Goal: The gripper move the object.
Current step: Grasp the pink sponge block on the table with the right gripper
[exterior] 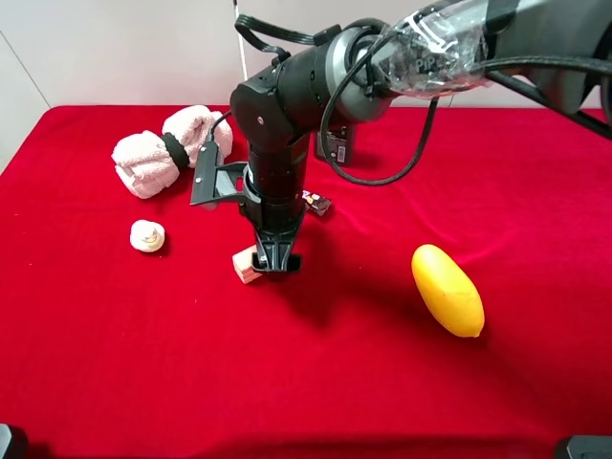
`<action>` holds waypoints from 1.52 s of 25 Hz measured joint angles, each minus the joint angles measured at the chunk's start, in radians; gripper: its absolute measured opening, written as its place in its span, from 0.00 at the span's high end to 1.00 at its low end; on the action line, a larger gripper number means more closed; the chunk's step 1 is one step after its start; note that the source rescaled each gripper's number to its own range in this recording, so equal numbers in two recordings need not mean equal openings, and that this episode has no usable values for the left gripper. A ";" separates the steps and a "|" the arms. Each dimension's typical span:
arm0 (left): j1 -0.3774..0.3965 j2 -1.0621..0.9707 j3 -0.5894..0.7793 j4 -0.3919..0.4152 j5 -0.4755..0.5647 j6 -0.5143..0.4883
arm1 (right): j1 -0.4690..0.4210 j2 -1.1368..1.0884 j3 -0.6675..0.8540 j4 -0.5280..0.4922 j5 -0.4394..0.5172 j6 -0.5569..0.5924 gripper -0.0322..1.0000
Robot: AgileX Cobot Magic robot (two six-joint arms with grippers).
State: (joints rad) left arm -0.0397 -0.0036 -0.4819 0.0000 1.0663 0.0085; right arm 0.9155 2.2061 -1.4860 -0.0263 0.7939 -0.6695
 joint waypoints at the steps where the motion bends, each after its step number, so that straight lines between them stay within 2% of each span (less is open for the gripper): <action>1: 0.000 0.000 0.000 0.000 0.000 0.000 | 0.000 0.003 0.000 0.000 -0.001 0.000 0.00; 32: 0.000 0.000 0.000 0.000 0.000 0.000 | 0.000 0.045 0.000 0.008 -0.010 0.010 0.00; 35: 0.000 0.000 0.000 0.000 0.000 0.000 | 0.001 0.045 0.000 0.009 -0.010 0.017 0.05; 38: 0.000 0.000 0.000 0.000 0.000 0.000 | 0.008 0.045 0.000 0.009 -0.008 0.017 0.16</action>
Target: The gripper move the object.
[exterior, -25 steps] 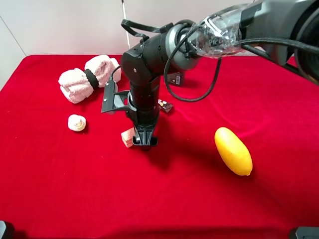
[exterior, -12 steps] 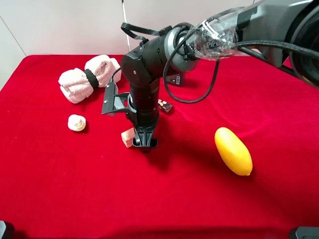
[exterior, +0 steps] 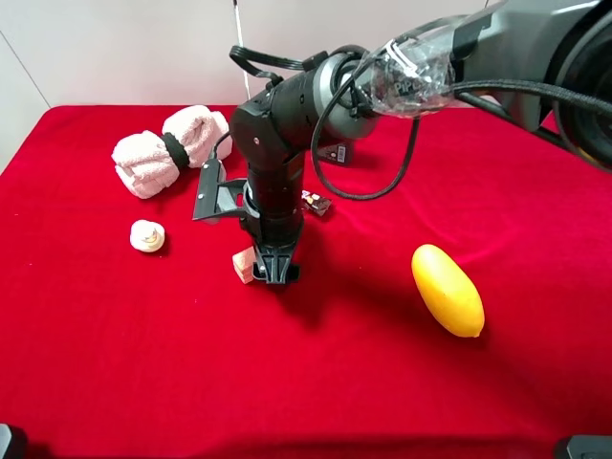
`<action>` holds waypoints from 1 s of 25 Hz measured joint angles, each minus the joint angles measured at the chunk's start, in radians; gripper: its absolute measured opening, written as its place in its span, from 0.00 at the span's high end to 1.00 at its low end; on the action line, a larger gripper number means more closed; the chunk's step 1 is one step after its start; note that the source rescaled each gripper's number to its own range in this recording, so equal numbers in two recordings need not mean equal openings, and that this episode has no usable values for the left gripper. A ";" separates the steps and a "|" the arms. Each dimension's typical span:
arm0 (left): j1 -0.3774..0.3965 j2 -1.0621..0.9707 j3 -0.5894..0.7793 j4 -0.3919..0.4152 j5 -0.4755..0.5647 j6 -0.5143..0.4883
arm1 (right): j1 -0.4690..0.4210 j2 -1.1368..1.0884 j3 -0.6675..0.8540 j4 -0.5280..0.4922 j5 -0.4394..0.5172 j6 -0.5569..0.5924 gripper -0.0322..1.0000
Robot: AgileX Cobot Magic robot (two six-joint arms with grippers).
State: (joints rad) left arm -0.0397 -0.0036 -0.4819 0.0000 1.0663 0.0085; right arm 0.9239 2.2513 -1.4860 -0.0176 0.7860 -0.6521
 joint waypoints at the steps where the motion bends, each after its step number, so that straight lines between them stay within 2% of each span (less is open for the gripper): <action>1: 0.000 0.000 0.000 0.000 0.000 0.000 | 0.002 0.000 0.000 0.001 0.000 0.000 0.20; 12: 0.000 0.000 0.000 0.000 0.000 0.000 | 0.002 0.000 0.000 0.003 0.001 0.002 0.70; 13: 0.000 0.000 0.000 0.000 0.000 0.000 | 0.002 0.000 0.000 0.003 0.001 0.002 0.70; 20: 0.000 0.000 0.000 0.000 0.000 0.000 | 0.002 0.000 0.000 0.006 0.002 0.002 0.89; 25: 0.000 0.000 0.000 0.000 0.000 0.000 | 0.002 0.000 0.000 0.006 0.003 0.002 0.90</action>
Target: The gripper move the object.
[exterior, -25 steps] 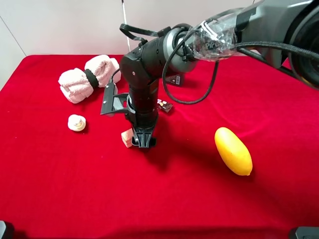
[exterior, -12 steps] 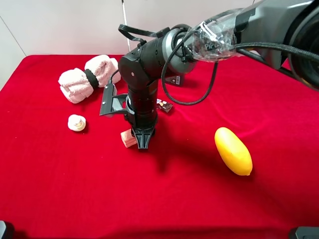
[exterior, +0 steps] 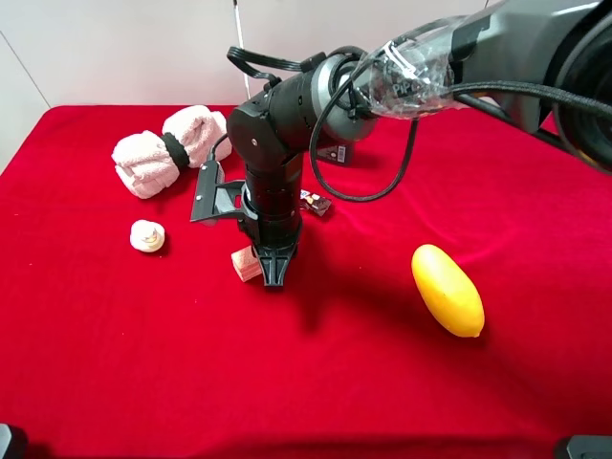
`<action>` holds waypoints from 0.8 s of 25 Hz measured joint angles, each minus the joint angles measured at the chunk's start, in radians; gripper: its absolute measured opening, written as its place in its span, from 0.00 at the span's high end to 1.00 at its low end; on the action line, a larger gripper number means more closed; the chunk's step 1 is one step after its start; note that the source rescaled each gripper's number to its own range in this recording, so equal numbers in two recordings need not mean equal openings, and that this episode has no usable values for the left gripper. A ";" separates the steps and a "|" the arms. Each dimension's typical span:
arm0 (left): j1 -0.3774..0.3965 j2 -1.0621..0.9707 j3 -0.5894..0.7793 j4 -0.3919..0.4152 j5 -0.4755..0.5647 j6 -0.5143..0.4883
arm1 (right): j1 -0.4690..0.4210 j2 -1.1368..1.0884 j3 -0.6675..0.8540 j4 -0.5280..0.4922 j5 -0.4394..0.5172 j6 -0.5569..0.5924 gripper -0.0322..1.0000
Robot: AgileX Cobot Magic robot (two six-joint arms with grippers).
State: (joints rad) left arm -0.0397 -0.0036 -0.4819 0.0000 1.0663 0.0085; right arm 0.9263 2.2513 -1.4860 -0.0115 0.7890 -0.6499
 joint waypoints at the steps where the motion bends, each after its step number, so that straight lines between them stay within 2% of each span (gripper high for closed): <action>1: 0.000 0.000 0.000 0.000 0.000 0.000 | 0.000 0.000 0.000 0.000 0.000 0.000 0.90; 6: 0.000 0.000 0.000 0.000 0.000 0.000 | 0.000 0.000 0.000 0.000 0.003 0.000 0.93; 20: 0.000 0.000 0.000 0.000 0.000 0.000 | 0.001 -0.078 0.000 0.000 0.065 0.016 0.93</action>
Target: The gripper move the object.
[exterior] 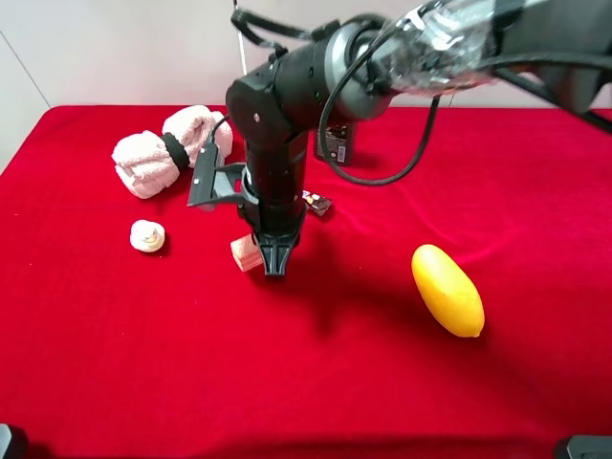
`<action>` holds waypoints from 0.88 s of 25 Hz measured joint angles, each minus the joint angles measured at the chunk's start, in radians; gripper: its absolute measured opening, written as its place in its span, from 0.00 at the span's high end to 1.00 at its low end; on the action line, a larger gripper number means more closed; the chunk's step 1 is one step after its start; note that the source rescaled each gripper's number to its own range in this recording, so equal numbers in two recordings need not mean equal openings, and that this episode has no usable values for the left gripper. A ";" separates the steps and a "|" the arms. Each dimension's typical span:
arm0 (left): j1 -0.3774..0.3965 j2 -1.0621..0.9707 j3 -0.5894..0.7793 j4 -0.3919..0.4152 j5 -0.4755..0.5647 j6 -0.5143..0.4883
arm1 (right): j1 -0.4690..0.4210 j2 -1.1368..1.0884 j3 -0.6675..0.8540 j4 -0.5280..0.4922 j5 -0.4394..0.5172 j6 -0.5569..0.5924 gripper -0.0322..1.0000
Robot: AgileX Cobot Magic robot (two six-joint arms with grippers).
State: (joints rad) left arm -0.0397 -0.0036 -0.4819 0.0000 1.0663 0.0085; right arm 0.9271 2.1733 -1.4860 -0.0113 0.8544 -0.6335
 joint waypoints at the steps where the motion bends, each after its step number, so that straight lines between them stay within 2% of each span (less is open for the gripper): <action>1: 0.000 0.000 0.000 0.000 0.000 0.000 | 0.000 -0.012 0.000 0.000 0.008 0.003 0.93; 13: 0.000 0.000 0.000 0.000 0.000 0.000 | -0.010 -0.132 0.000 -0.007 0.152 0.008 0.96; 22: 0.000 0.000 0.000 0.000 0.000 0.000 | -0.105 -0.203 0.000 -0.021 0.261 0.011 0.97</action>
State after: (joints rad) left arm -0.0397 -0.0036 -0.4819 0.0000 1.0663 0.0085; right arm 0.8221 1.9703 -1.4860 -0.0326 1.1155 -0.6229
